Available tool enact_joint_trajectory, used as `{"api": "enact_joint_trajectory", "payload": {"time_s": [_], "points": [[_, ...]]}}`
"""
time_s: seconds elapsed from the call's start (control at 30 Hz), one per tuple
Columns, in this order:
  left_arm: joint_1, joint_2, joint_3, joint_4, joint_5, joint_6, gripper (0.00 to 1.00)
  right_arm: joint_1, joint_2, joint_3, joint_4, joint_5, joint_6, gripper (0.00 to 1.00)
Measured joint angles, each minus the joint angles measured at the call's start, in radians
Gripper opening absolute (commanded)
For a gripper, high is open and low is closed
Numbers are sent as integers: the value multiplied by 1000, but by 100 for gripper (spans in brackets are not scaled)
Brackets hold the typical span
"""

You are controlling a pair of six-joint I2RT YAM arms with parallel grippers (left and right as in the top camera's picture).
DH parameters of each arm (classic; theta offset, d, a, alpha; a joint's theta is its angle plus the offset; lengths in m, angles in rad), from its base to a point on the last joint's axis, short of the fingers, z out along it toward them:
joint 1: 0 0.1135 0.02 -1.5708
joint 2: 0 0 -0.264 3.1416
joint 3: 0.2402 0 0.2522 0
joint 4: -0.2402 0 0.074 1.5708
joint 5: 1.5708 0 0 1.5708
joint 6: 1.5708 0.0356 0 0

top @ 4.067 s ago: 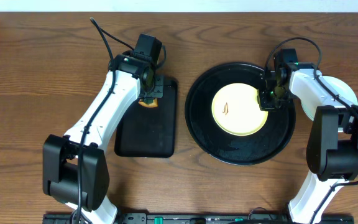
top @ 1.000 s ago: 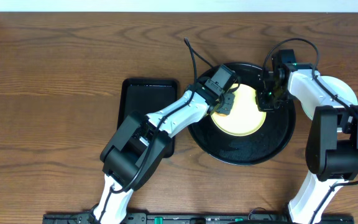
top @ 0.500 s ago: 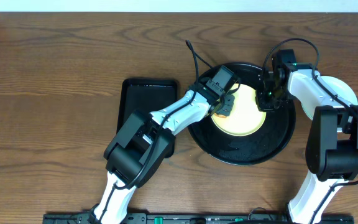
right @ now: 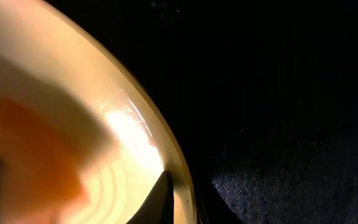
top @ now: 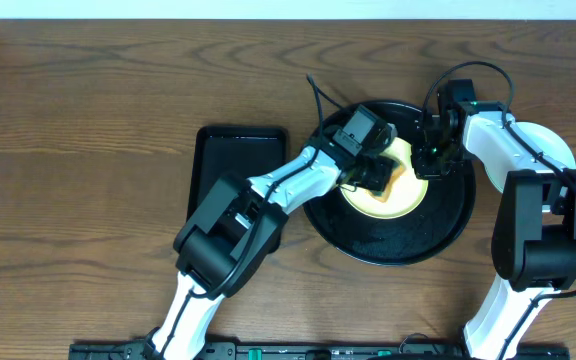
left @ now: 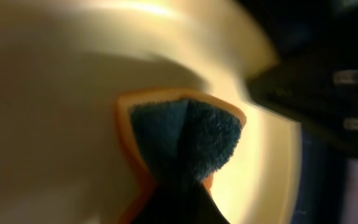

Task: Clean dirty plates on tray and stack at the side
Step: 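Carry the sponge over the yellow plate and scrub its stain, left gripper, then carry the sponge back into the black rectangular tray, left gripper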

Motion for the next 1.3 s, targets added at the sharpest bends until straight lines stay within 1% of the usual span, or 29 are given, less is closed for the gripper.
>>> {"api": "enact_joint_trajectory", "payload": {"time_s": [0.13, 0.27, 0.33, 0.4, 0.5, 0.57, 0.67, 0.73, 0.8, 0.83, 0.87, 1.07, 1.1, 1.13, 1.17, 1.2, 1.3], "points": [[18, -17, 0, 40, 70, -44, 8, 0, 0, 0, 0, 0, 0, 11], [86, -108, 0, 29, 89, -62, 8, 0, 0, 0, 0, 0, 0, 11], [143, -190, 1, -6, 90, -63, 8, 0, 0, 0, 0, 0, 0, 11], [204, -270, 9, -82, 74, -58, 8, 0, 0, 0, -1, 0, 0, 12], [296, -362, 26, -242, 11, -31, 9, 0, 0, 0, -1, 0, 0, 13], [353, -391, 36, -380, -69, -2, 9, 0, 0, 0, -1, 0, 0, 13], [405, -381, 35, -563, -200, 32, 9, 0, 0, 0, 0, 0, 0, 13], [433, -359, 26, -641, -294, 47, 9, 0, 0, 0, 0, 0, 0, 13], [457, -339, 5, -664, -365, 56, 9, 0, 0, 0, 0, 0, 0, 14], [466, -332, -9, -666, -389, 59, 13, 0, 0, 0, 0, 0, 0, 14], [473, -324, -25, -663, -408, 66, 14, 0, 0, 0, 0, 0, 0, 14], [481, -272, -108, -607, -489, 77, 15, 0, 0, 0, 0, 0, 0, 14], [480, -264, -116, -598, -497, 77, 17, 0, 0, 0, 0, 0, 0, 15], [480, -254, -117, -594, -504, 78, 33, 0, 0, 0, 0, 0, 0, 16], [480, -248, -117, -588, -508, 85, 53, 0, 0, 0, 0, 0, 0, 17], [480, -245, -117, -584, -513, 85, 61, 0, 0, 0, 0, 0, 0, 18], [480, -245, -117, -581, -524, 83, 69, 0, 0, 0, 0, 0, 0, 18]]}}
